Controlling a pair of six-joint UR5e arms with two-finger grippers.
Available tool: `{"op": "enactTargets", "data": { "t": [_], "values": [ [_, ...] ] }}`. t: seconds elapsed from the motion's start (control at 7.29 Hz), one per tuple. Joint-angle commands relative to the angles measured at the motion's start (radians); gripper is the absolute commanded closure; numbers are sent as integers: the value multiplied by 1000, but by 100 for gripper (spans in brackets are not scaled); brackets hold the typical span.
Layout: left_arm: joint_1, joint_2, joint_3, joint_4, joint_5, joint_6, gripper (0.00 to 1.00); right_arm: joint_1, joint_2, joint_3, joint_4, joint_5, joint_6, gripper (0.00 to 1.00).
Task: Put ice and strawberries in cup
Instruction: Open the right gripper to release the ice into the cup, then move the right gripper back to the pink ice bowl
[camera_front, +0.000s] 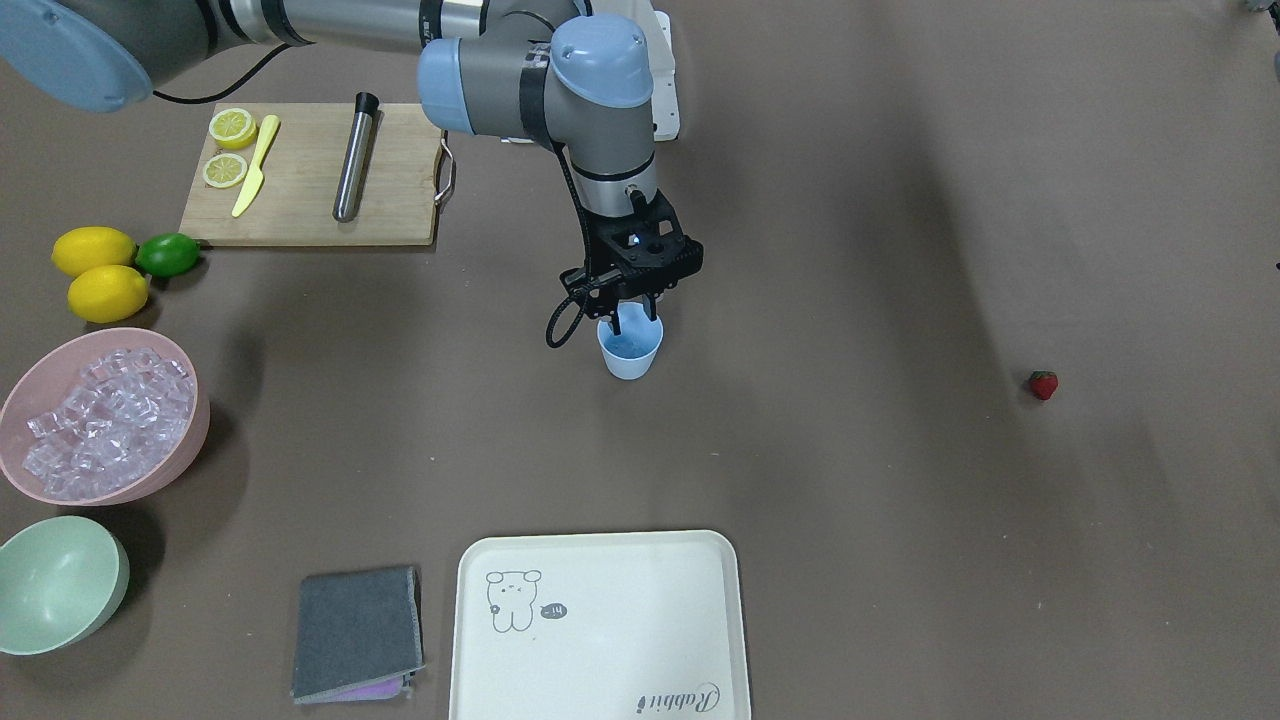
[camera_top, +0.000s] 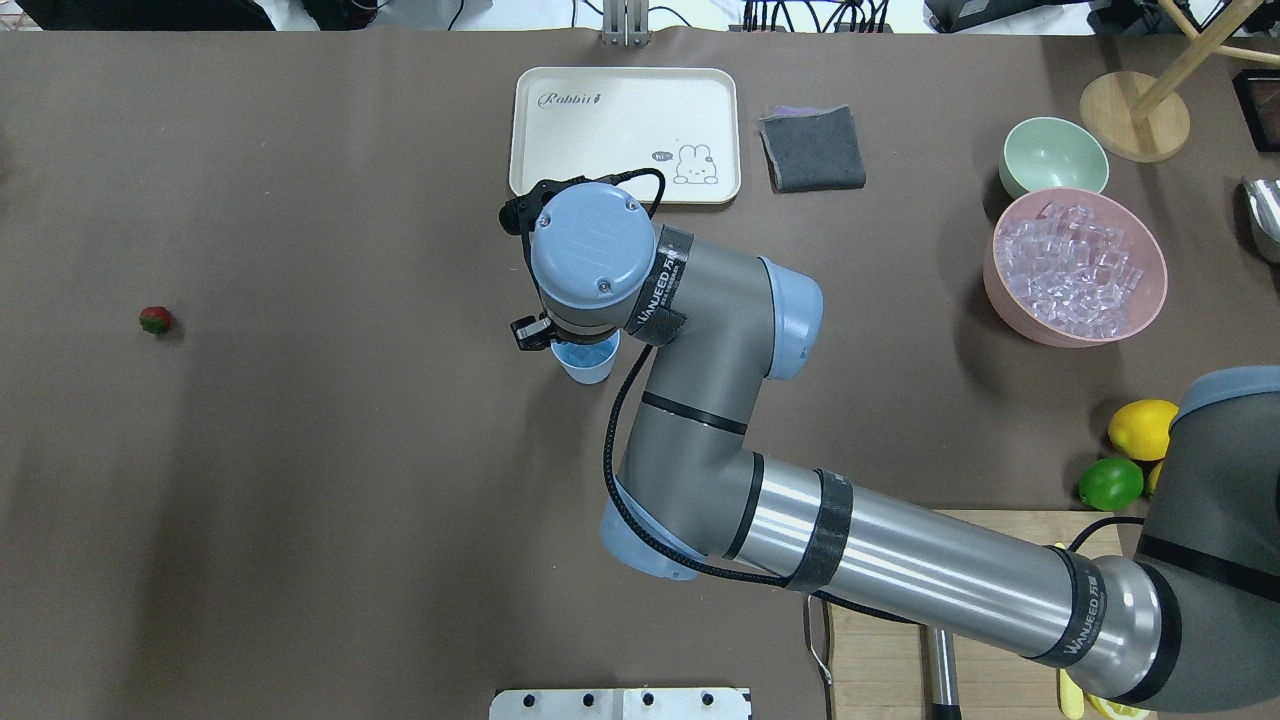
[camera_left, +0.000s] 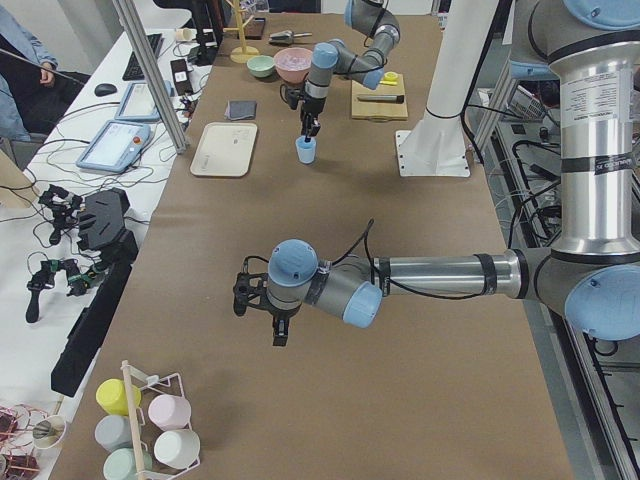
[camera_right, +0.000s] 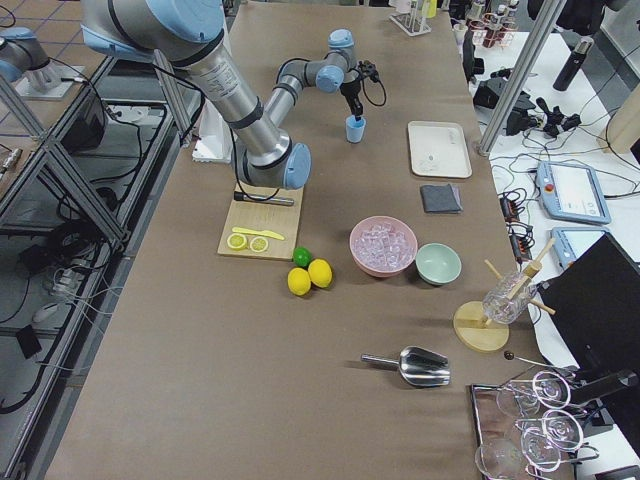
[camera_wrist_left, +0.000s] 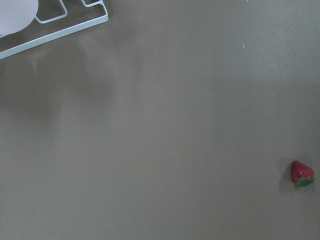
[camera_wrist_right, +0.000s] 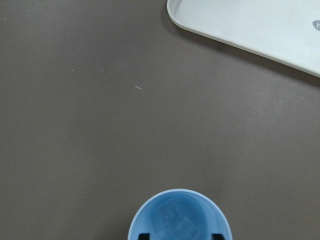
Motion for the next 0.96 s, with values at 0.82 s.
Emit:
{"op": "enactTargets", "data": {
  "t": [0.82],
  "values": [
    [0, 1, -18, -2, -1, -10, 2, 486, -269, 128, -3, 489, -322, 40]
  ]
}}
